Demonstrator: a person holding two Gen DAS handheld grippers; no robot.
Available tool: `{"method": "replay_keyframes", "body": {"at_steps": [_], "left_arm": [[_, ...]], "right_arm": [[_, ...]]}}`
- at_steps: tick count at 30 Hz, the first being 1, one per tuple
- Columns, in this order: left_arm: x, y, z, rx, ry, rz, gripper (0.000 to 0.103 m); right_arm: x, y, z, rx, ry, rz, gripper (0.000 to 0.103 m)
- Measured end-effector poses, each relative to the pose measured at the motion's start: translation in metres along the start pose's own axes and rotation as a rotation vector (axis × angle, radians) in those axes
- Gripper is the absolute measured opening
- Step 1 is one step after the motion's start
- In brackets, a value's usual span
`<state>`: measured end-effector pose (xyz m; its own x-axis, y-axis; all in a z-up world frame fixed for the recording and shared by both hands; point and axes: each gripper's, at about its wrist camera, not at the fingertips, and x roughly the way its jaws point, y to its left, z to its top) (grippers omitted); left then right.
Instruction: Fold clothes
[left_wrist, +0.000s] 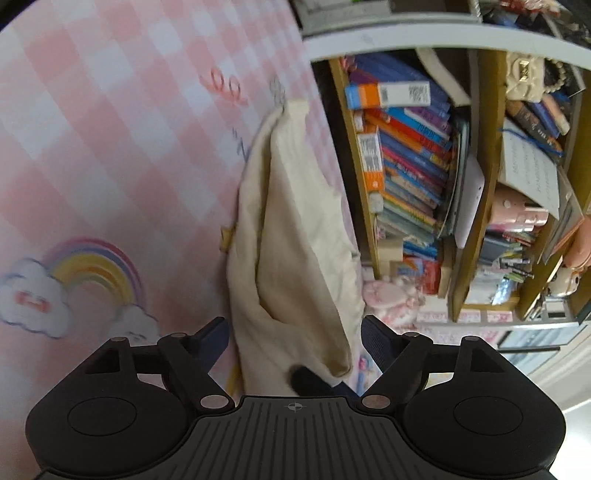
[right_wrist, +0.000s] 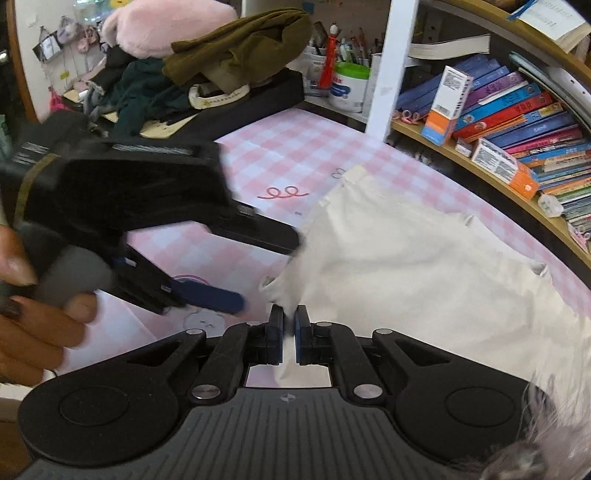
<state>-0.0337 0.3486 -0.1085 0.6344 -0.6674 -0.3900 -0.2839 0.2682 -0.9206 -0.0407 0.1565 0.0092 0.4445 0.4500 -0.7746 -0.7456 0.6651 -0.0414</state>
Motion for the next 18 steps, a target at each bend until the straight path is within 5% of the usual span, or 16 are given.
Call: {"method": "replay_keyframes", "body": {"at_steps": [5, 9, 18], "left_arm": [[0.013, 0.0, 0.0, 0.008, 0.01, 0.021, 0.08], [0.017, 0.005, 0.001, -0.006, 0.0, 0.032, 0.08], [0.018, 0.007, -0.002, 0.007, -0.018, 0.032, 0.08]], "right_arm": [[0.003, -0.001, -0.002, 0.002, 0.018, 0.029, 0.006], [-0.003, -0.01, -0.005, 0.053, 0.019, 0.026, 0.024], [-0.012, -0.022, -0.011, 0.093, 0.015, -0.016, 0.036]]}}
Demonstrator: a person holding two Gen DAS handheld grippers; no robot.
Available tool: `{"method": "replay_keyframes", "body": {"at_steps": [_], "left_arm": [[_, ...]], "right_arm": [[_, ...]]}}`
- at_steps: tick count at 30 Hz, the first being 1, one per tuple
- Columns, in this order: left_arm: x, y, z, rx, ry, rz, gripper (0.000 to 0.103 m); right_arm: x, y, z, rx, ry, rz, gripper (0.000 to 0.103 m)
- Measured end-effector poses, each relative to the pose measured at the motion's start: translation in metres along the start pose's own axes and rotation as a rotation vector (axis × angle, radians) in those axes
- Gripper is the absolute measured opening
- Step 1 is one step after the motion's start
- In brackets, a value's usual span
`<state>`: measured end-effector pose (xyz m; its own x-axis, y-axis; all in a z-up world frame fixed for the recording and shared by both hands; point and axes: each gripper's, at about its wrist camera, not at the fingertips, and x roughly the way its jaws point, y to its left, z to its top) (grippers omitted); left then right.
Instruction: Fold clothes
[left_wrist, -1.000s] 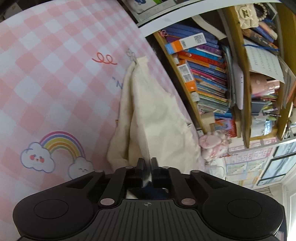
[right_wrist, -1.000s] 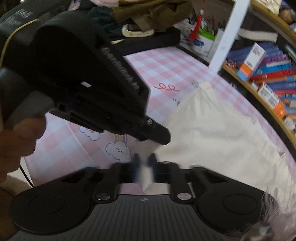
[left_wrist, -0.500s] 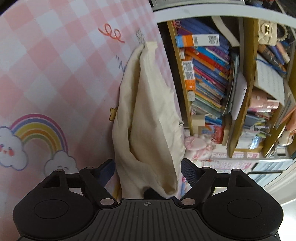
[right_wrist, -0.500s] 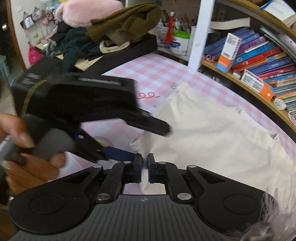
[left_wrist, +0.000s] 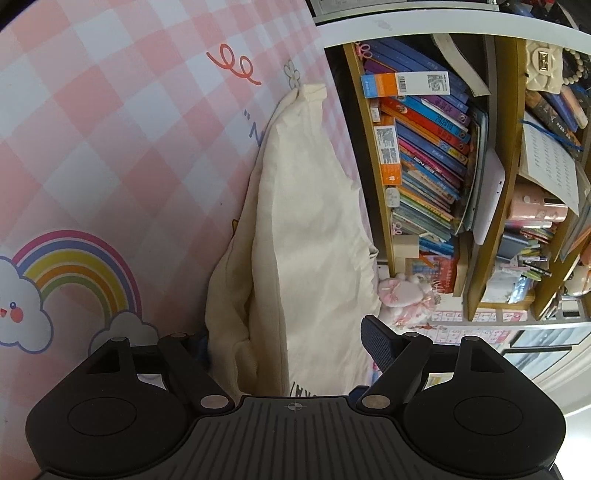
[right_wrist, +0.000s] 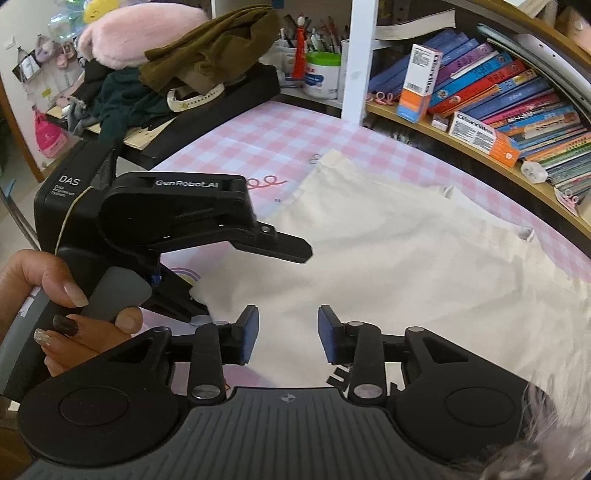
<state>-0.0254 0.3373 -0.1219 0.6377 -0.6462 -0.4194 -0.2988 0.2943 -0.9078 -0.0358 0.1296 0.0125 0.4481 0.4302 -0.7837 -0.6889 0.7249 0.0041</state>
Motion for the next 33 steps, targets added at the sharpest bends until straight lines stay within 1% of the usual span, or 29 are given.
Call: {"method": "replay_keyframes", "body": {"at_steps": [3, 5, 7, 11, 12, 13, 14, 15, 17, 19, 20, 21, 22, 24, 26, 29, 31, 33], "left_arm": [[0.001, -0.001, -0.001, 0.009, -0.005, 0.008, 0.08], [0.002, -0.002, -0.002, 0.016, -0.007, 0.015, 0.079], [0.003, -0.003, -0.002, 0.026, -0.007, 0.025, 0.078], [0.004, -0.004, -0.004, 0.049, -0.006, 0.038, 0.078], [0.004, -0.004, -0.004, 0.052, -0.007, 0.042, 0.078], [0.004, -0.004, -0.004, 0.055, -0.009, 0.046, 0.077], [0.004, -0.004, -0.004, 0.058, -0.011, 0.051, 0.076], [0.003, -0.003, -0.004, 0.061, -0.013, 0.055, 0.073], [0.003, -0.003, -0.005, 0.071, -0.016, 0.071, 0.059], [0.004, -0.005, -0.005, 0.104, -0.017, 0.112, 0.034], [0.004, -0.006, -0.006, 0.128, -0.018, 0.132, 0.028], [0.004, -0.008, -0.007, 0.157, -0.02, 0.149, 0.017], [0.004, -0.014, -0.008, 0.201, -0.026, 0.155, 0.012], [0.002, -0.029, -0.013, 0.301, -0.041, 0.156, 0.011], [0.002, -0.052, -0.021, 0.45, -0.052, 0.147, 0.01], [0.007, -0.079, -0.035, 0.644, -0.05, 0.168, 0.011], [0.011, -0.086, -0.04, 0.716, -0.052, 0.183, 0.011], [0.014, -0.088, -0.041, 0.748, -0.049, 0.192, 0.011]], "right_arm": [[-0.001, -0.002, -0.001, 0.001, -0.001, -0.011, 0.04], [-0.002, -0.005, -0.002, 0.001, -0.002, -0.024, 0.044], [-0.004, -0.01, -0.001, 0.007, -0.005, -0.048, 0.052], [-0.002, -0.033, 0.013, 0.059, -0.004, -0.087, 0.056], [-0.001, -0.039, 0.02, 0.076, -0.002, -0.092, 0.062], [0.001, -0.044, 0.027, 0.091, 0.0, -0.101, 0.071], [0.004, -0.049, 0.036, 0.106, 0.003, -0.116, 0.075], [0.008, -0.052, 0.046, 0.117, 0.007, -0.125, 0.08], [0.018, -0.058, 0.065, 0.134, 0.017, -0.124, 0.08], [0.031, -0.059, 0.085, 0.137, 0.036, -0.113, 0.082], [0.038, -0.058, 0.096, 0.132, 0.046, -0.111, 0.085], [0.045, -0.056, 0.106, 0.123, 0.056, -0.111, 0.086], [0.053, -0.054, 0.116, 0.113, 0.068, -0.109, 0.088], [0.07, -0.048, 0.134, 0.091, 0.102, -0.108, 0.088], [0.088, -0.042, 0.151, 0.068, 0.141, -0.11, 0.089], [0.116, -0.031, 0.169, 0.021, 0.215, -0.111, 0.091], [0.135, -0.023, 0.176, -0.015, 0.266, -0.113, 0.091], [0.151, -0.012, 0.178, -0.079, 0.309, -0.132, 0.091]]}}
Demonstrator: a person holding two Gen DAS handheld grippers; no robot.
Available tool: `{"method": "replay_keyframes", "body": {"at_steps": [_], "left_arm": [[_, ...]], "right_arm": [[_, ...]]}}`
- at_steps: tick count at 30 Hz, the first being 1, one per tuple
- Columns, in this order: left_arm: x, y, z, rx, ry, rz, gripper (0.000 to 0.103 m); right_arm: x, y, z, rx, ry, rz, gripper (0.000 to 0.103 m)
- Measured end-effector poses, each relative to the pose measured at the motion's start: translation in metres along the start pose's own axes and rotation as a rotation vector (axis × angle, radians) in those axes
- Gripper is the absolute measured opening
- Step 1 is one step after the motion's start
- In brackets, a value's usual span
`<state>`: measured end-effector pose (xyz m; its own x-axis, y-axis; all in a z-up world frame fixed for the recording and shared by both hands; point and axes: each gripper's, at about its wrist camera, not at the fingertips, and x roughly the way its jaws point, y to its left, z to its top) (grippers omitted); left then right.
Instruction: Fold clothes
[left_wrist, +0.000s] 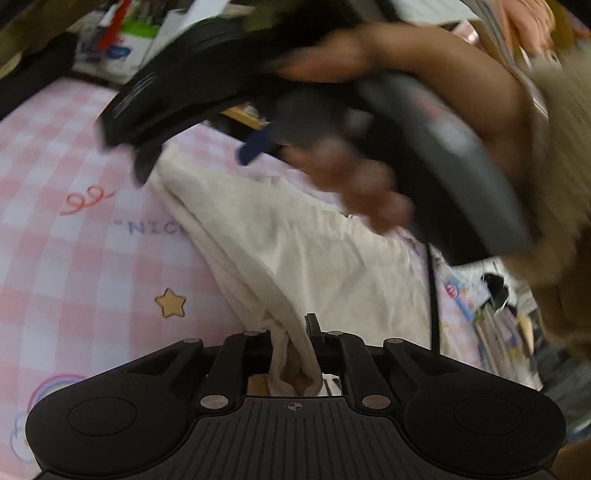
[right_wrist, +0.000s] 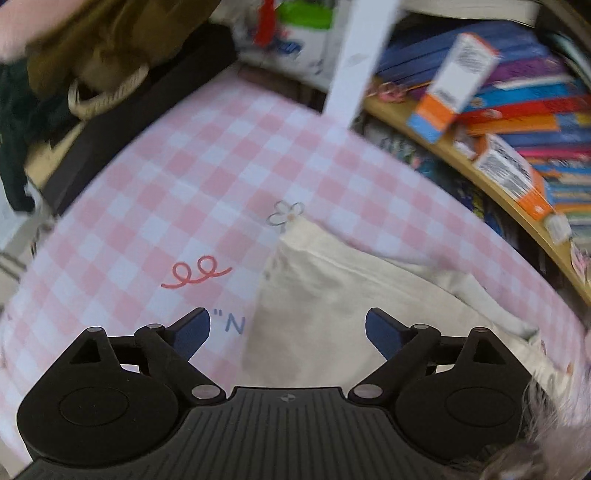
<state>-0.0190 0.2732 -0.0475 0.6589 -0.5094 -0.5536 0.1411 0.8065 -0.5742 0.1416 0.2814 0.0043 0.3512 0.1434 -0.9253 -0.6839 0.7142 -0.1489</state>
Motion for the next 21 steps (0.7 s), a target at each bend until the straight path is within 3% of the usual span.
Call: {"method": "replay_keyframes", "body": {"at_steps": [5, 9, 11, 16, 19, 21], "left_arm": [[0.002, 0.001, 0.002, 0.013, 0.005, -0.016, 0.01], [0.004, -0.002, 0.003, 0.032, 0.005, -0.023, 0.01], [0.003, -0.002, 0.004, 0.039, 0.004, -0.027, 0.01], [-0.001, -0.007, 0.004, 0.078, -0.007, -0.051, 0.01], [-0.004, -0.012, 0.005, 0.104, -0.013, -0.067, 0.01], [-0.006, -0.017, 0.006, 0.126, -0.02, -0.08, 0.01]], "right_arm": [[0.031, 0.025, 0.007, -0.188, 0.097, -0.132, 0.089], [0.046, 0.031, 0.008, -0.25, 0.138, -0.195, 0.088], [0.051, 0.032, 0.008, -0.264, 0.153, -0.206, 0.081], [0.056, 0.028, 0.005, -0.244, 0.188, -0.185, 0.022], [0.046, 0.014, 0.004, -0.193, 0.17, -0.145, 0.009], [0.033, -0.001, 0.001, -0.148, 0.138, -0.113, 0.008]]}}
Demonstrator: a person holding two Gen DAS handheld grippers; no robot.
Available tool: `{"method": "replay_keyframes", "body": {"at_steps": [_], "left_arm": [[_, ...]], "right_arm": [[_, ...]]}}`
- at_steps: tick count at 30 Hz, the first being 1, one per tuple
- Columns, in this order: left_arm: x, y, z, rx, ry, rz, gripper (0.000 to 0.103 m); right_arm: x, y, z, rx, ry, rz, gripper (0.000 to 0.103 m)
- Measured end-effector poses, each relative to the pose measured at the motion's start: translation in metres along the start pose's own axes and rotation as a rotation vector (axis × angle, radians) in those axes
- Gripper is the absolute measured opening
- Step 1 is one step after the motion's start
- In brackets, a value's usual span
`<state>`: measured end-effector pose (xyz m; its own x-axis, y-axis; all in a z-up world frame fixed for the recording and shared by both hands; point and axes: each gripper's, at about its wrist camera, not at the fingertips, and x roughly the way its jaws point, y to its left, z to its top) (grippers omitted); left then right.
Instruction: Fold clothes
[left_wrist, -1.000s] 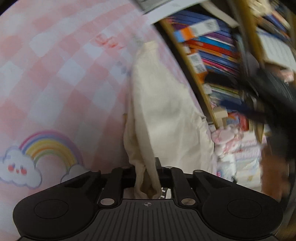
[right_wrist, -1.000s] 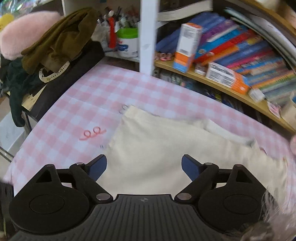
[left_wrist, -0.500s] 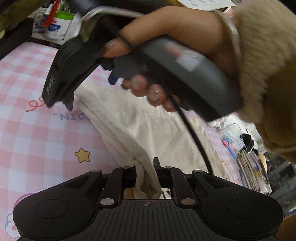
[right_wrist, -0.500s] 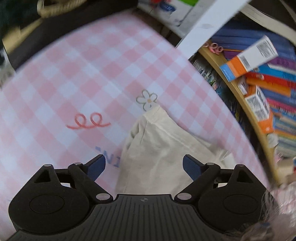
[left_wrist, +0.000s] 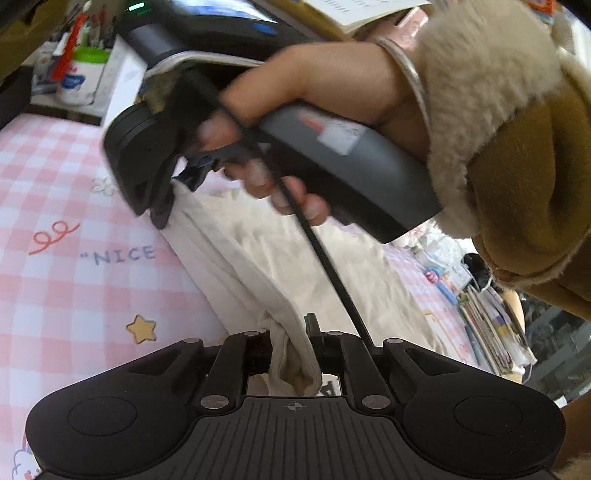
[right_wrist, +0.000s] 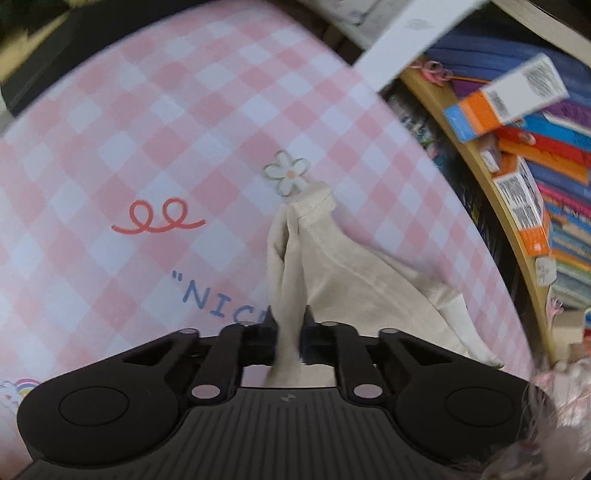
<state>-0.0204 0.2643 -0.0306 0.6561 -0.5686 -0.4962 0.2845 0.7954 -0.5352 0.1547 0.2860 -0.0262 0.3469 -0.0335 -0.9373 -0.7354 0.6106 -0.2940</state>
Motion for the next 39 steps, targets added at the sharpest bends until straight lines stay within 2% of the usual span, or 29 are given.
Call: {"method": "replay_keyframes", "body": {"at_steps": [5, 13, 18, 22, 30, 35, 39], "left_arm": [[0.004, -0.025, 0.01, 0.061, -0.017, -0.039, 0.01], [0.027, -0.084, 0.024, 0.137, -0.02, -0.089, 0.01], [0.057, -0.124, 0.026, 0.176, -0.012, -0.081, 0.01], [0.083, -0.163, 0.021, 0.188, -0.003, -0.038, 0.01], [0.15, -0.227, 0.012, 0.182, 0.037, 0.096, 0.01], [0.19, -0.256, 0.001, 0.194, 0.085, 0.167, 0.01], [0.22, -0.265, -0.012, 0.218, 0.141, 0.215, 0.01]], "right_arm": [[-0.029, -0.048, -0.026, 0.106, -0.084, 0.048, 0.007], [-0.058, -0.123, -0.073, 0.235, -0.172, 0.055, 0.007], [-0.066, -0.163, -0.109, 0.285, -0.219, 0.075, 0.007], [-0.063, -0.199, -0.146, 0.299, -0.267, 0.109, 0.007], [-0.037, -0.271, -0.226, 0.33, -0.375, 0.221, 0.007], [-0.011, -0.304, -0.263, 0.357, -0.39, 0.275, 0.007], [0.016, -0.322, -0.291, 0.402, -0.385, 0.322, 0.007]]}}
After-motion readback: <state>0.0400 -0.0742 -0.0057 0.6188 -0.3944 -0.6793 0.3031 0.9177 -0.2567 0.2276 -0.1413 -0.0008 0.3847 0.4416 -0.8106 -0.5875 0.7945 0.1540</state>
